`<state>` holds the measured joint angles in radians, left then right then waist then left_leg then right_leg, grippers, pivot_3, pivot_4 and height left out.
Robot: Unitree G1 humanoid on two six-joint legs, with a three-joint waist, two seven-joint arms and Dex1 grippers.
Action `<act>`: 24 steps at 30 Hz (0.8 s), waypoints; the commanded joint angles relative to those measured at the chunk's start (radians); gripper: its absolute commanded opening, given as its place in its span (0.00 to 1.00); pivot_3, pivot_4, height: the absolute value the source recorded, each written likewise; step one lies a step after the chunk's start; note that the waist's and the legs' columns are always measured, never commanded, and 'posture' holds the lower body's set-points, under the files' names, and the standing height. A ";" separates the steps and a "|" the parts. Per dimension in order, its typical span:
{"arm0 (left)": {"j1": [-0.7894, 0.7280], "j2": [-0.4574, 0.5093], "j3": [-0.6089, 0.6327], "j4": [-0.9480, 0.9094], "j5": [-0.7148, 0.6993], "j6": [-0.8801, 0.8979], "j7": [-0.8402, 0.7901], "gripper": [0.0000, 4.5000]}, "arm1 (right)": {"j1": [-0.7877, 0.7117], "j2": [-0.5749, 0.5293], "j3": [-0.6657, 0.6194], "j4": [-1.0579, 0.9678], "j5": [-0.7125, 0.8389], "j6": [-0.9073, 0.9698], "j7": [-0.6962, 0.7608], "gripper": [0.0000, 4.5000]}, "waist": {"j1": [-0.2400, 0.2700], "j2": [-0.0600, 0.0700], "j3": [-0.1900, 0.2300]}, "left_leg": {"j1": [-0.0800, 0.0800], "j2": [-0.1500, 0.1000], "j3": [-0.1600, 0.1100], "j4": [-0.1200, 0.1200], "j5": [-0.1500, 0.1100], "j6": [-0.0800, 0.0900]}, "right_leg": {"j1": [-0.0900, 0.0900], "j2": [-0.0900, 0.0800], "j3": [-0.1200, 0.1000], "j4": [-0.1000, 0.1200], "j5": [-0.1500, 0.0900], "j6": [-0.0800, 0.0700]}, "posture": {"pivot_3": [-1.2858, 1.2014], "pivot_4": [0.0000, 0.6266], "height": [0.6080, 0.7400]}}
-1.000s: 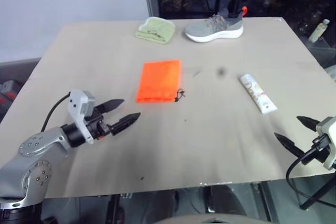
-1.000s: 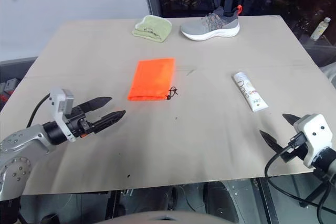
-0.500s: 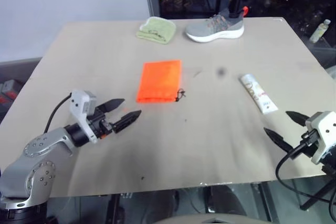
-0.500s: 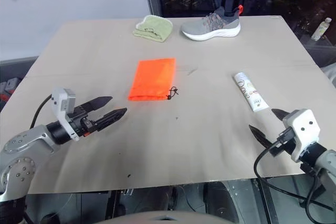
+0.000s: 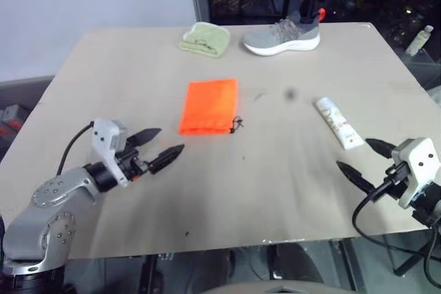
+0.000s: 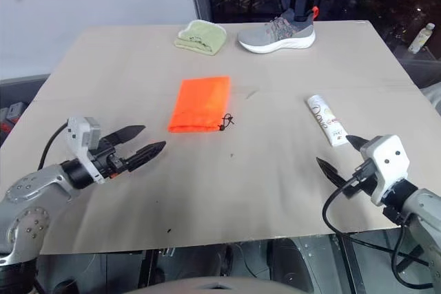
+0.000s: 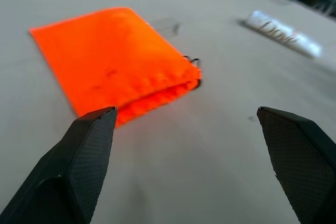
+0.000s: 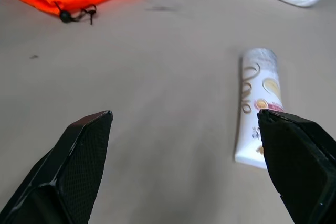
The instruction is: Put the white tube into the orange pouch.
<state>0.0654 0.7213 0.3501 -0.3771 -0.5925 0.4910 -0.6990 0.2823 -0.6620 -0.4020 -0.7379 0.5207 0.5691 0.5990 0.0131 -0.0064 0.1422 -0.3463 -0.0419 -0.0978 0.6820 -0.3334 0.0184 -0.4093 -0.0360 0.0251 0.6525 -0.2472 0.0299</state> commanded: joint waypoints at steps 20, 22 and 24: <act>-0.335 0.049 -0.404 0.418 0.819 -0.646 0.178 0.99 | -0.110 -0.016 0.149 -0.232 0.059 0.111 -0.123 1.00 | -0.001 -0.001 0.000 | -0.008 -0.002 -0.002 0.000 0.000 0.000 | -0.008 -0.001 -0.001 -0.002 0.000 0.000 | 0.52 0.24 1.00; -0.330 0.056 -0.406 0.420 0.812 -0.667 0.156 0.99 | -0.089 -0.012 0.141 -0.249 0.062 0.114 -0.133 1.00 | 0.000 -0.001 0.000 | -0.009 -0.002 -0.003 0.000 0.000 0.000 | -0.008 -0.001 -0.002 -0.001 0.000 0.000 | 0.52 0.24 1.00; -0.325 0.063 -0.406 0.431 0.821 -0.689 0.153 0.99 | -0.073 -0.007 0.138 -0.259 0.061 0.115 -0.144 1.00 | 0.000 -0.001 0.000 | -0.009 -0.002 -0.003 0.000 0.000 0.000 | -0.008 -0.001 -0.002 -0.001 0.000 0.000 | 0.52 0.24 1.00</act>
<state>-0.2535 0.7670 -0.0701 0.0568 0.2303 -0.1655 -0.5453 0.2020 -0.6773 -0.2379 -0.9538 0.5715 0.6915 0.4675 0.0132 -0.0072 0.1423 -0.3551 -0.0439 -0.1005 0.6829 -0.3334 0.0186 -0.4175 -0.0372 0.0229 0.6524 -0.2469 0.0302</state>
